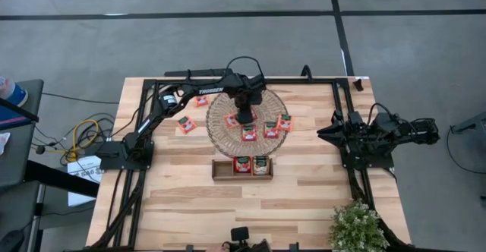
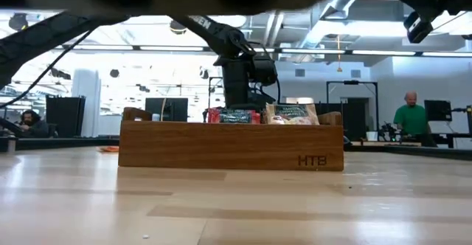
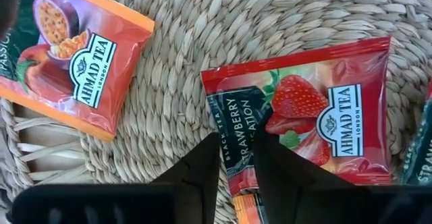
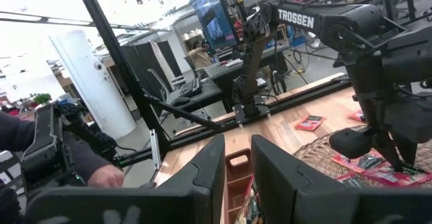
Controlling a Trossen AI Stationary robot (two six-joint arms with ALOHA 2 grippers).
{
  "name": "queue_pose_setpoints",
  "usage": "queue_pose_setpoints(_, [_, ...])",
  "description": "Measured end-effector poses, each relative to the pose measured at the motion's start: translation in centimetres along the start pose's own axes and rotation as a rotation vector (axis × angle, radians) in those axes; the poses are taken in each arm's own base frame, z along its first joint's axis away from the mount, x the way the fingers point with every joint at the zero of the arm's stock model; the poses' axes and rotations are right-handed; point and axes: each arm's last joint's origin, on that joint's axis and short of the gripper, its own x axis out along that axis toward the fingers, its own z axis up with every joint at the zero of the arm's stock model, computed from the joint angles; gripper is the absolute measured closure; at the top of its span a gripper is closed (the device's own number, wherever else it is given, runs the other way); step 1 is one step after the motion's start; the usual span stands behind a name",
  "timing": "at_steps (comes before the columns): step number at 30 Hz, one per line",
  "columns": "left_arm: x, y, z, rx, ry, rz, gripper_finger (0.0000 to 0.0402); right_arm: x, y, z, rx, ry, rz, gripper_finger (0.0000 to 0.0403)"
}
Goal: Pick & Place Tea
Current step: Put the red tea bag into the middle section of the wooden organizer
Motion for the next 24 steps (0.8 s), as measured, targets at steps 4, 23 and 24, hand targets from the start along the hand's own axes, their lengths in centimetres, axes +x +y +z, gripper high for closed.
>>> queue_pose_setpoints(4, [-0.3,0.6,-0.1,0.023,0.027,0.045,0.0331,0.0,0.0,0.0,0.000,0.000,0.000,0.0337])
queue_pose_setpoints(23, [-1.7,1.0,0.0,0.010,0.035,-0.018,0.0397,0.0,0.0,0.0,0.000,0.001,0.004,0.0337])
queue_pose_setpoints(24, [-1.8,1.0,0.0,0.008,0.033,-0.018,0.0398,0.0,0.0,0.0,0.000,0.001,0.004,0.0337])
